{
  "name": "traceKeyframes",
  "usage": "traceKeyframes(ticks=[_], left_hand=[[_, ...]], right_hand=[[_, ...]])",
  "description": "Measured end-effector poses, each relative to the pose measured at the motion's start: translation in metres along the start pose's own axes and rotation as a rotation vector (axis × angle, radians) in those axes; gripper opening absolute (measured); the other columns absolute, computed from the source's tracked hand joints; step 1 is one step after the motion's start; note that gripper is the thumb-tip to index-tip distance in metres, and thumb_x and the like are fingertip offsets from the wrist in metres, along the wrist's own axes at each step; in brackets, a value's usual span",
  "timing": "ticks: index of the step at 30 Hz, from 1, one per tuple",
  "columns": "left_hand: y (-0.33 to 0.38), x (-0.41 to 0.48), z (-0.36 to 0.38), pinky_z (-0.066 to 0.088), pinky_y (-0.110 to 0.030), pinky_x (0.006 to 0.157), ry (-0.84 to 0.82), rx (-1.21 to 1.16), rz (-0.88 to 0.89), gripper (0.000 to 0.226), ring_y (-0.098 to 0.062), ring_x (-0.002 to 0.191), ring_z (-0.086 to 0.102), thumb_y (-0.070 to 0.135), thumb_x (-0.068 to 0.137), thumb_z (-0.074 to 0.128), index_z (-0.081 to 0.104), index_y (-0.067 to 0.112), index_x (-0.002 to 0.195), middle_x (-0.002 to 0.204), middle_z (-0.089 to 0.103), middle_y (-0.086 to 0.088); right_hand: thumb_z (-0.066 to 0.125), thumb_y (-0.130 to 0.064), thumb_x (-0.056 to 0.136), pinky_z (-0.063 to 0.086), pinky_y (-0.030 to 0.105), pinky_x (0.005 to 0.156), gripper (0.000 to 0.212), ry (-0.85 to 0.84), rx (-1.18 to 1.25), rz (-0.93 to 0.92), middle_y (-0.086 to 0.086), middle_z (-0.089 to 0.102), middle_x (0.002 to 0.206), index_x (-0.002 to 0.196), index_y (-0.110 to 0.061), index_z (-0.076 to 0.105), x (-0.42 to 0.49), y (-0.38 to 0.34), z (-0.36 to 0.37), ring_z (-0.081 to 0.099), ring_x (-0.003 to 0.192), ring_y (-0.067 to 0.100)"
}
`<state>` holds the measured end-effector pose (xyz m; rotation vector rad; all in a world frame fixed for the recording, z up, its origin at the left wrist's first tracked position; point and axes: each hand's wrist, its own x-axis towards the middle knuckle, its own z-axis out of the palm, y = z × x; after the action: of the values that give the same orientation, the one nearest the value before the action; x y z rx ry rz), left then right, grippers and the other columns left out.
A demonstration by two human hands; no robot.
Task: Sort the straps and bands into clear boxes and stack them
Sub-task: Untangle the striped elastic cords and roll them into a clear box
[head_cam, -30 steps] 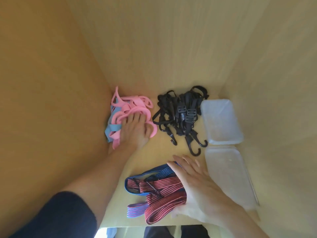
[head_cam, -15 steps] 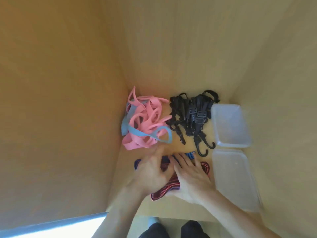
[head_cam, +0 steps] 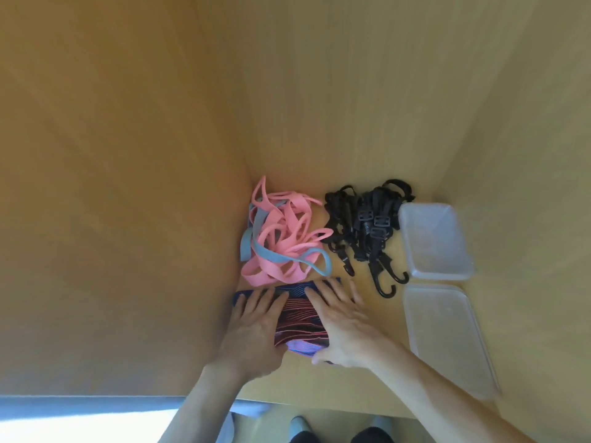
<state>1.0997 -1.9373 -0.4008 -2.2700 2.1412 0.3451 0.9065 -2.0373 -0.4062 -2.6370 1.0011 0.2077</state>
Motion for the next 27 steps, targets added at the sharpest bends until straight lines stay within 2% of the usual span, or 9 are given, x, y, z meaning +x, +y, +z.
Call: traceKeyframes(ticks=[4,7,10,13,16,22,27], left_hand=[[0.006,0.002,0.006,-0.003,-0.052,0.124,-0.071,-0.027,-0.085,0.118,-0.02,0.153,-0.006,0.088,0.059,0.043,0.002,0.04,0.159,0.167,0.002,0.006],[0.006,0.005,0.019,-0.005,-0.054,0.124,-0.087,-0.072,-0.118,0.122,-0.023,0.153,-0.012,0.094,0.055,0.045,-0.009,0.048,0.155,0.166,-0.007,0.011],[0.0,0.007,0.028,-0.001,-0.052,0.124,-0.044,-0.108,-0.117,0.12,-0.026,0.152,-0.004,0.093,0.055,0.049,-0.004,0.05,0.154,0.163,0.003,0.013],[-0.002,0.005,0.032,0.009,-0.051,0.124,0.0,-0.144,-0.103,0.118,-0.025,0.15,0.005,0.092,0.054,0.053,0.006,0.049,0.154,0.16,0.014,0.014],[-0.002,0.002,0.032,0.012,-0.048,0.124,0.009,-0.147,-0.097,0.114,-0.024,0.147,0.009,0.091,0.058,0.052,0.008,0.05,0.154,0.157,0.017,0.016],[-0.002,0.009,0.029,0.01,-0.045,0.123,0.029,-0.163,-0.055,0.107,-0.022,0.146,0.013,0.09,0.065,0.052,0.018,0.045,0.155,0.156,0.024,0.015],[-0.01,0.039,0.02,0.018,-0.045,0.121,0.039,-0.146,-0.017,0.106,-0.024,0.142,0.022,0.086,0.067,0.058,0.022,0.041,0.156,0.152,0.033,0.011]], right_hand=[[0.079,-0.077,0.055,-0.011,0.054,0.123,0.147,-0.056,0.024,0.028,0.0,-0.013,0.168,0.16,-0.025,-0.009,-0.005,0.013,0.001,-0.016,0.154,0.024],[0.077,-0.08,0.054,-0.008,0.055,0.123,0.148,-0.064,0.068,0.046,-0.004,-0.017,0.168,0.159,-0.029,-0.012,-0.003,0.01,0.01,-0.021,0.153,0.024],[0.071,-0.084,0.057,-0.001,0.054,0.124,0.141,-0.014,0.087,0.079,-0.007,-0.009,0.169,0.16,-0.029,-0.008,-0.001,0.007,0.018,-0.017,0.154,0.022],[0.066,-0.084,0.06,0.011,0.05,0.123,0.133,0.03,0.082,0.097,-0.008,0.006,0.166,0.16,-0.026,0.002,-0.002,0.007,0.021,0.0,0.153,0.021],[0.06,-0.083,0.064,0.021,0.043,0.118,0.119,0.105,0.075,0.104,-0.01,0.022,0.156,0.158,-0.025,0.016,-0.007,0.004,0.024,0.017,0.145,0.019],[0.046,-0.079,0.072,0.022,0.04,0.117,0.098,0.211,0.103,0.121,-0.012,0.034,0.149,0.152,-0.026,0.032,-0.016,0.003,0.031,0.029,0.139,0.019],[0.051,-0.077,0.078,0.021,0.041,0.118,0.098,0.217,0.069,0.141,-0.009,0.033,0.152,0.156,-0.023,0.026,0.003,0.012,0.021,0.026,0.14,0.021]])
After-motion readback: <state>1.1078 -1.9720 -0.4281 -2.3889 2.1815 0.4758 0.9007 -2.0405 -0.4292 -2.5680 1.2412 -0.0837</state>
